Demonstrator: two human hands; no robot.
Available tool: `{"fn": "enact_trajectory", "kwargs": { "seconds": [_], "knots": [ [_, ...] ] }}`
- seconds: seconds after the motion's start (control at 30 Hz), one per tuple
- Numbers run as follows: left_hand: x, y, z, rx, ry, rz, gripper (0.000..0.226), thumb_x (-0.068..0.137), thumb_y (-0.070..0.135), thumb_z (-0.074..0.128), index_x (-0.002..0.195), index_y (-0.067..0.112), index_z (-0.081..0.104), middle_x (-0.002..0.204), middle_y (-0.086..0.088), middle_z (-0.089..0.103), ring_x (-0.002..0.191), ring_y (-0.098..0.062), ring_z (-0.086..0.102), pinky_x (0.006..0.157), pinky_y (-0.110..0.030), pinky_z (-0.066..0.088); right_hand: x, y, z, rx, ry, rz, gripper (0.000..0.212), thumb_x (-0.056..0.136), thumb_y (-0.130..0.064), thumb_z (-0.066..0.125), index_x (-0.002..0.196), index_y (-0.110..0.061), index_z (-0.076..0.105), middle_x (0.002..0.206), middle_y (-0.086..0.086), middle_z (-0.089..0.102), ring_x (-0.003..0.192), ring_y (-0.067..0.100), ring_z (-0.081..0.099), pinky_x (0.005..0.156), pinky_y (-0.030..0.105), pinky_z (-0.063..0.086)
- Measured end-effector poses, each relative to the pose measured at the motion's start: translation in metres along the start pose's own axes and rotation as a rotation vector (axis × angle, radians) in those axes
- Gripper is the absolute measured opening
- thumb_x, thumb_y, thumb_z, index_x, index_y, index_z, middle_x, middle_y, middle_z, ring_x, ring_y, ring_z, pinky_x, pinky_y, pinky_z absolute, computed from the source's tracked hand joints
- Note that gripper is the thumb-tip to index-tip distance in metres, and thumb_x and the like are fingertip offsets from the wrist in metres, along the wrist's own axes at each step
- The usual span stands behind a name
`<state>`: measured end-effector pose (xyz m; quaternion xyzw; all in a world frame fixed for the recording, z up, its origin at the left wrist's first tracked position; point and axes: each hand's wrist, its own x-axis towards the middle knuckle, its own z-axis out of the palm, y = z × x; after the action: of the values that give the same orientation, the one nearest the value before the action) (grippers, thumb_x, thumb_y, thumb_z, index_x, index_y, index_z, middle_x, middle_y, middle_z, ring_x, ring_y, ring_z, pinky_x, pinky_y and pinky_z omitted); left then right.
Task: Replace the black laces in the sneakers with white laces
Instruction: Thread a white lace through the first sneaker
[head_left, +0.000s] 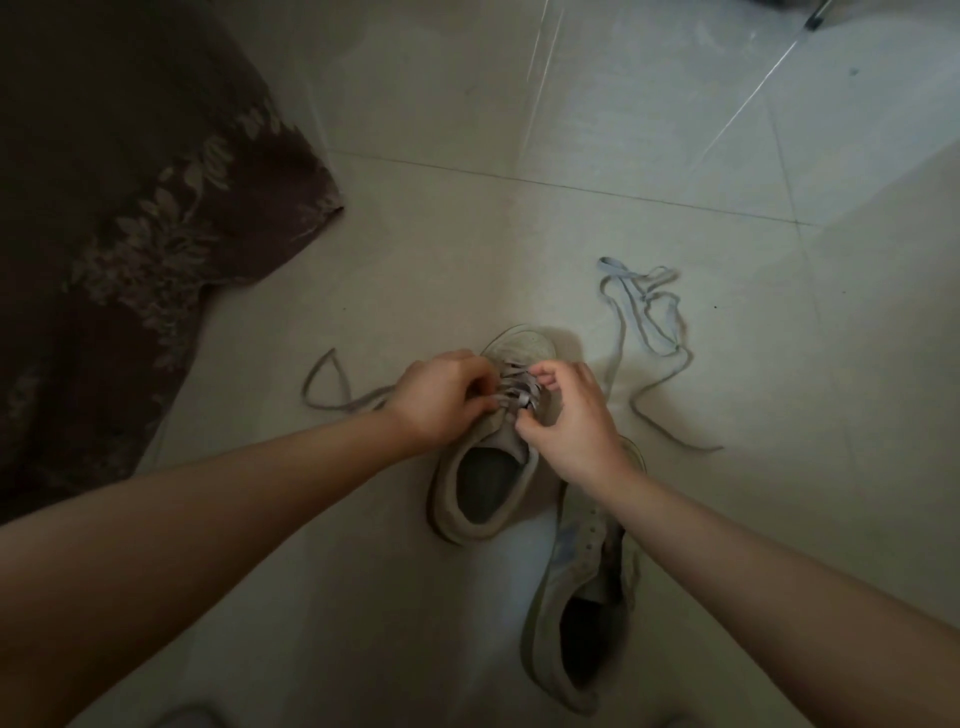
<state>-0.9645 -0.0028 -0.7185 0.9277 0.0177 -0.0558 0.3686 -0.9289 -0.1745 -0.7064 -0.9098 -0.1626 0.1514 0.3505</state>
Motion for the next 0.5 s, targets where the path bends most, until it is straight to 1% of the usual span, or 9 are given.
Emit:
{"fn": "enact_trajectory", "kwargs": {
  "seconds": [0.07, 0.1, 0.2, 0.23, 0.27, 0.33, 0.37, 0.43, 0.5],
  "knots": [
    [0.003, -0.011, -0.007, -0.137, 0.063, -0.15, 0.015, 0.082, 0.022, 0.069, 0.075, 0.019, 0.057, 0.077, -0.002, 0.062, 0.076, -0.022, 0.059, 0.073, -0.034, 0.049, -0.001, 0.001, -0.002, -0.002, -0.017, -0.011, 0.042, 0.075, -0.013, 0.069, 0.115, -0.015, 0.056, 0.109, -0.003, 0.045, 0.105, 0.013, 0.05, 0.092, 0.019, 0.036],
    [0.003, -0.02, -0.011, -0.149, 0.108, -0.227, 0.018, 0.083, 0.021, 0.069, 0.073, 0.021, 0.053, 0.074, 0.0, 0.06, 0.074, -0.021, 0.058, 0.071, -0.033, 0.048, -0.001, 0.001, -0.003, -0.005, -0.023, -0.019, 0.04, 0.076, -0.013, 0.068, 0.115, -0.015, 0.057, 0.108, -0.003, 0.046, 0.106, 0.015, 0.05, 0.093, 0.021, 0.037],
    [-0.005, -0.032, -0.017, -0.026, 0.113, -0.329, 0.018, 0.086, 0.024, 0.064, 0.074, 0.024, 0.05, 0.072, 0.005, 0.056, 0.075, -0.022, 0.058, 0.069, -0.032, 0.046, 0.002, -0.001, -0.002, -0.034, -0.035, -0.045, 0.039, 0.077, -0.013, 0.067, 0.115, -0.014, 0.058, 0.11, 0.001, 0.049, 0.107, 0.019, 0.052, 0.094, 0.032, 0.043],
    [-0.008, -0.029, -0.015, -0.002, 0.106, -0.331, 0.016, 0.087, 0.024, 0.062, 0.077, 0.023, 0.05, 0.072, 0.004, 0.056, 0.075, -0.023, 0.058, 0.069, -0.032, 0.045, 0.003, -0.001, -0.001, -0.051, -0.033, -0.055, 0.039, 0.077, -0.012, 0.066, 0.115, -0.014, 0.059, 0.111, 0.003, 0.051, 0.107, 0.021, 0.052, 0.094, 0.035, 0.044],
    [-0.01, -0.024, -0.013, 0.024, 0.129, -0.303, 0.014, 0.087, 0.024, 0.061, 0.078, 0.022, 0.05, 0.073, 0.003, 0.057, 0.075, -0.024, 0.058, 0.068, -0.031, 0.044, 0.005, -0.001, 0.0, -0.068, -0.028, -0.071, 0.038, 0.076, -0.011, 0.065, 0.114, -0.015, 0.06, 0.111, 0.004, 0.052, 0.107, 0.021, 0.052, 0.095, 0.033, 0.043],
    [-0.011, -0.016, -0.016, 0.06, 0.199, -0.173, 0.011, 0.086, 0.023, 0.06, 0.08, 0.02, 0.051, 0.071, 0.002, 0.059, 0.07, -0.024, 0.058, 0.065, -0.029, 0.043, 0.006, -0.002, 0.003, -0.104, -0.013, -0.126, 0.035, 0.075, -0.008, 0.064, 0.109, -0.015, 0.065, 0.109, 0.003, 0.054, 0.106, 0.021, 0.051, 0.093, 0.021, 0.037],
    [-0.011, -0.013, -0.022, 0.029, 0.195, -0.129, 0.01, 0.084, 0.023, 0.06, 0.08, 0.02, 0.051, 0.067, 0.004, 0.058, 0.065, -0.021, 0.057, 0.063, -0.028, 0.042, 0.007, -0.003, 0.004, -0.123, -0.013, -0.16, 0.032, 0.076, -0.007, 0.063, 0.107, -0.013, 0.067, 0.11, 0.003, 0.056, 0.106, 0.021, 0.051, 0.091, 0.017, 0.033],
    [-0.009, -0.009, -0.036, -0.104, 0.104, -0.084, 0.01, 0.081, 0.027, 0.057, 0.076, 0.021, 0.051, 0.058, 0.006, 0.052, 0.054, -0.011, 0.049, 0.056, -0.026, 0.039, 0.008, -0.006, 0.004, -0.149, -0.029, -0.215, 0.027, 0.081, -0.011, 0.057, 0.105, -0.009, 0.069, 0.111, 0.006, 0.058, 0.107, 0.023, 0.051, 0.091, 0.017, 0.031],
    [-0.011, -0.002, -0.043, -0.199, -0.018, -0.069, 0.013, 0.082, 0.023, 0.059, 0.07, 0.023, 0.052, 0.052, 0.008, 0.047, 0.047, -0.003, 0.043, 0.051, -0.023, 0.036, 0.012, -0.01, 0.005, -0.139, -0.056, -0.239, 0.03, 0.082, -0.015, 0.05, 0.103, -0.006, 0.07, 0.11, 0.008, 0.06, 0.108, 0.025, 0.052, 0.094, 0.021, 0.033]
  ]
}}
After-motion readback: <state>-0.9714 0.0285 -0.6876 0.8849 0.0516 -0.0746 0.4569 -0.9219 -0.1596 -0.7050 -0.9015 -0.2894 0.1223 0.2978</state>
